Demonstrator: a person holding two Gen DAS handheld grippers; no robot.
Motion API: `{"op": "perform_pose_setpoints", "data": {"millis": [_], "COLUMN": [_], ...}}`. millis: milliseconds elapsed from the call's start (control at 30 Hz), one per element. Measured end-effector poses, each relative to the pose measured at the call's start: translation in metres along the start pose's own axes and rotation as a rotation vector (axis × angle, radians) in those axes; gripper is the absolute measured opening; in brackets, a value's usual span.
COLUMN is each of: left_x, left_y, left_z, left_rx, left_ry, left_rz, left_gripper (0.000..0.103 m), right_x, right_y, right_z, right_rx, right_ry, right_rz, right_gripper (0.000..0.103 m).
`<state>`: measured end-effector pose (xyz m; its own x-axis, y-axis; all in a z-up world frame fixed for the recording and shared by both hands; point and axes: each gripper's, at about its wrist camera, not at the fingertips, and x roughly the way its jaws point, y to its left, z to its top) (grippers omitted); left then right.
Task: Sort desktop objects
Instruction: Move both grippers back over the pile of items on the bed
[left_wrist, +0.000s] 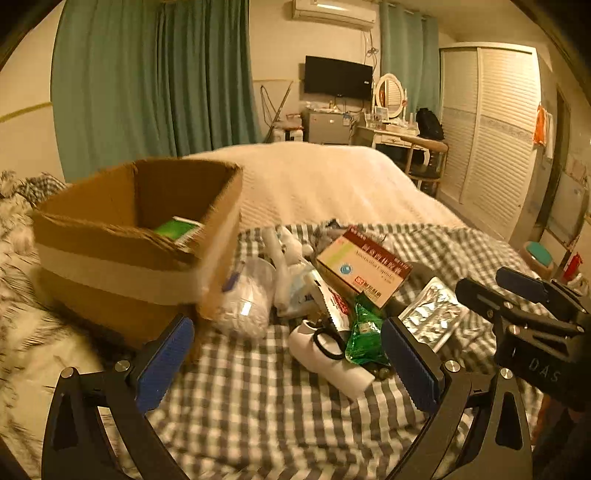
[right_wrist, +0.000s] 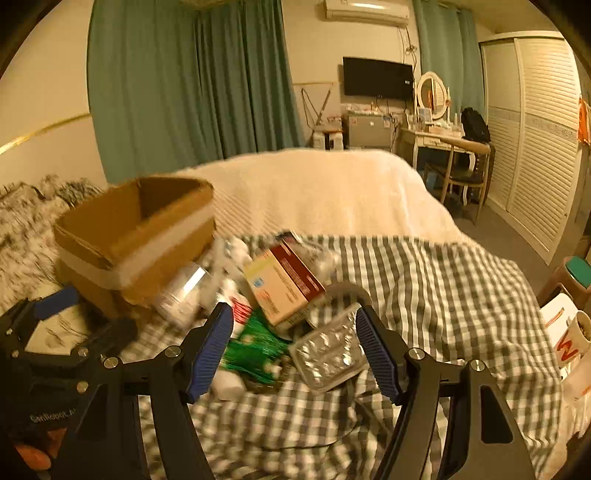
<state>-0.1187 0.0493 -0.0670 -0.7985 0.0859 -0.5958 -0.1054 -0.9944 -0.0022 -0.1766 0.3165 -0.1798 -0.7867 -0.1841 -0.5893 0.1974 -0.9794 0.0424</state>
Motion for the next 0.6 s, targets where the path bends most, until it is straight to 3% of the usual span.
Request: {"op": "perform_pose_setpoints", "data": {"millis": [133,233,433,600], "left_x": [0.032,0.055,0.1,0.114], "left_y": [-0.012,-0.011,0.002,0.008], "left_z": [-0.018,-0.038,-0.036,-0.036], "left_rx": [0.012,0.024,-0.052,-0.079], "left_ry": [-0.051,-0.074,0.081,0.129], "left_rz": [-0.006,-0.057,-0.126,-0.173], "left_gripper": [0.103,0.103,0.103,0.103], "right_x": [0.026,0.04,0.063,0.086], "right_y": [-0.02,-0.035,-0.042,-0.042], "right_z": [-0.012,-0.02,-0.03,-0.033], "right_rx": [0.008,0.043,0.053,0.063], "right_ry": [0.012,0.016,0.039,0.097], "right_rz": [-0.002,0.007,0.011,-0.025], "right_gripper": [0.068,0.068,0.068,0.068]}}
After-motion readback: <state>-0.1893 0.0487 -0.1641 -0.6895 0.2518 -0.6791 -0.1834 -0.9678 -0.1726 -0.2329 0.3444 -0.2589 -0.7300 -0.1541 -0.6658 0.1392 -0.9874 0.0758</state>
